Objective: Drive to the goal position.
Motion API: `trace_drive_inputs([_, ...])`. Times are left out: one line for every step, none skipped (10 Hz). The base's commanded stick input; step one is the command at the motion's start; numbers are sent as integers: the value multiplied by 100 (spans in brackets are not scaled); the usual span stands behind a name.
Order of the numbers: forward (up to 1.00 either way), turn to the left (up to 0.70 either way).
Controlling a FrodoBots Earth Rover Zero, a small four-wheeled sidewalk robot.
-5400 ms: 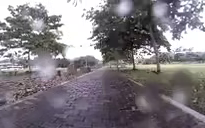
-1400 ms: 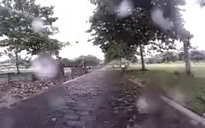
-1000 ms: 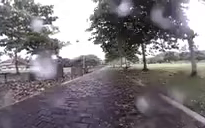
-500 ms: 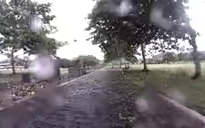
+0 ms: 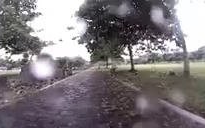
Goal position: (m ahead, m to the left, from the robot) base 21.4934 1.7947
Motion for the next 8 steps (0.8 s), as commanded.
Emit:
trace_drive_inputs([70, 0])
trace_drive_inputs([70, 0])
trace_drive_inputs([70, 0])
trace_drive_inputs([70, 0])
trace_drive_inputs([70, 0])
trace_drive_inputs([70, 0])
trace_drive_inputs([70, 0])
trace_drive_inputs([70, 0])
